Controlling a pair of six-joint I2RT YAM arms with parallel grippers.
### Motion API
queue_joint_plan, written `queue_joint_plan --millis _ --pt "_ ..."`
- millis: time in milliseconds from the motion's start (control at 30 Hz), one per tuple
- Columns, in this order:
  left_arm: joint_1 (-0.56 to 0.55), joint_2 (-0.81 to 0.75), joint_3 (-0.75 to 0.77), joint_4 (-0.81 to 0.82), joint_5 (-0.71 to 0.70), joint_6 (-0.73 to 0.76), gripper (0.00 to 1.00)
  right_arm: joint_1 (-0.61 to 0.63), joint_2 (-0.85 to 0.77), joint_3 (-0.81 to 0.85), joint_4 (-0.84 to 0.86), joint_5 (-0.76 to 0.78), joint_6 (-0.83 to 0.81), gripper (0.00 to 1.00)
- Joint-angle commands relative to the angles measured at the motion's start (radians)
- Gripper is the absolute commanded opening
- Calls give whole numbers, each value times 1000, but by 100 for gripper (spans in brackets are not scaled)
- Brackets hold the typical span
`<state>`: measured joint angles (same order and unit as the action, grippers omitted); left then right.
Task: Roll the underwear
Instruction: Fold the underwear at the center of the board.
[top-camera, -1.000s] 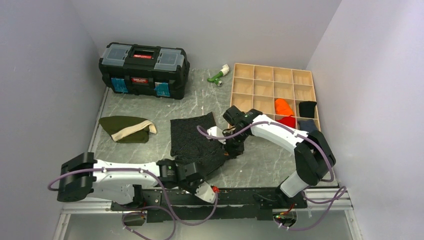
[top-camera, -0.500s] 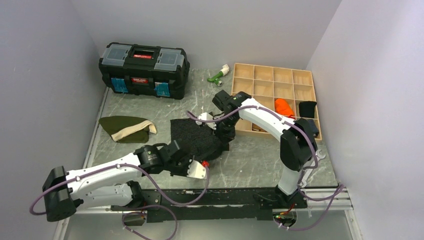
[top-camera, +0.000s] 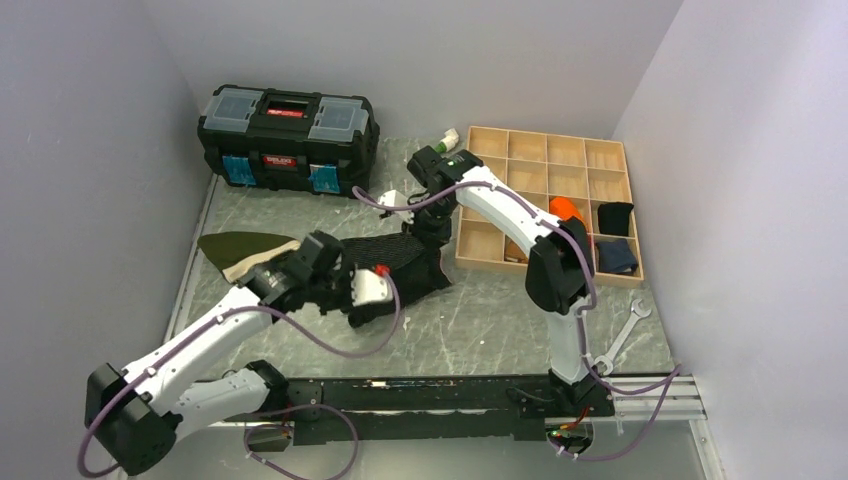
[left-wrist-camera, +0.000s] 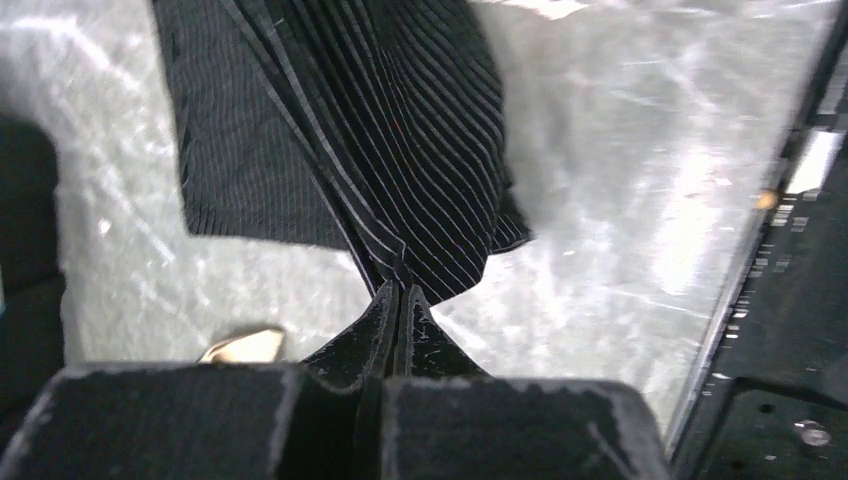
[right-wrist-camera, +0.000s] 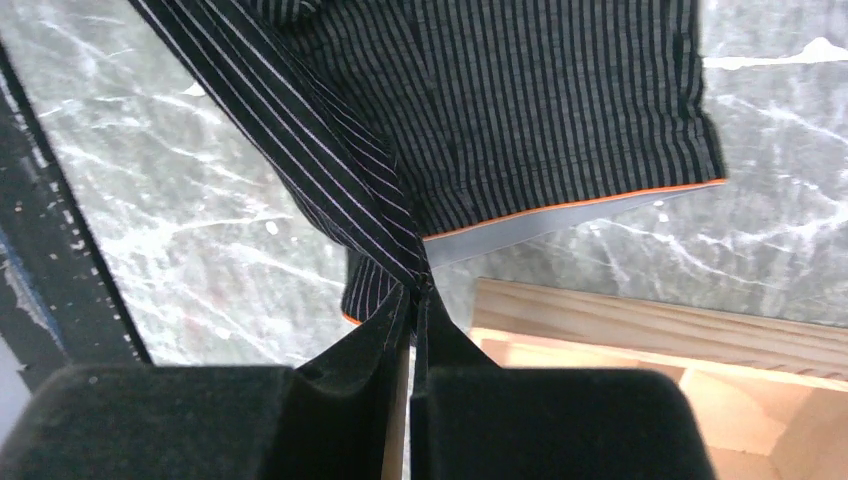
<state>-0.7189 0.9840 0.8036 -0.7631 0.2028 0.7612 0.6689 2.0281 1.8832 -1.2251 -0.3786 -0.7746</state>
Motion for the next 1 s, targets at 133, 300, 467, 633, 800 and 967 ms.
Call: queue_joint_plan --millis 133,300,467,633,800,967 --pt "310 183 185 -13 163 170 0 -51 140 216 -7 41 -18 5" --pt "403 337 273 -16 209 199 0 -70 236 312 15 55 -15 5" --pt "438 440 303 17 203 214 0 -77 301 350 49 73 -34 5" --pt "454 508 327 38 190 218 0 -78 338 379 74 92 -62 5" --pt "457 562 357 66 171 213 0 -79 349 373 114 112 -83 6" --pt "460 609 371 97 137 211 1 -78 370 383 143 131 -92 6"
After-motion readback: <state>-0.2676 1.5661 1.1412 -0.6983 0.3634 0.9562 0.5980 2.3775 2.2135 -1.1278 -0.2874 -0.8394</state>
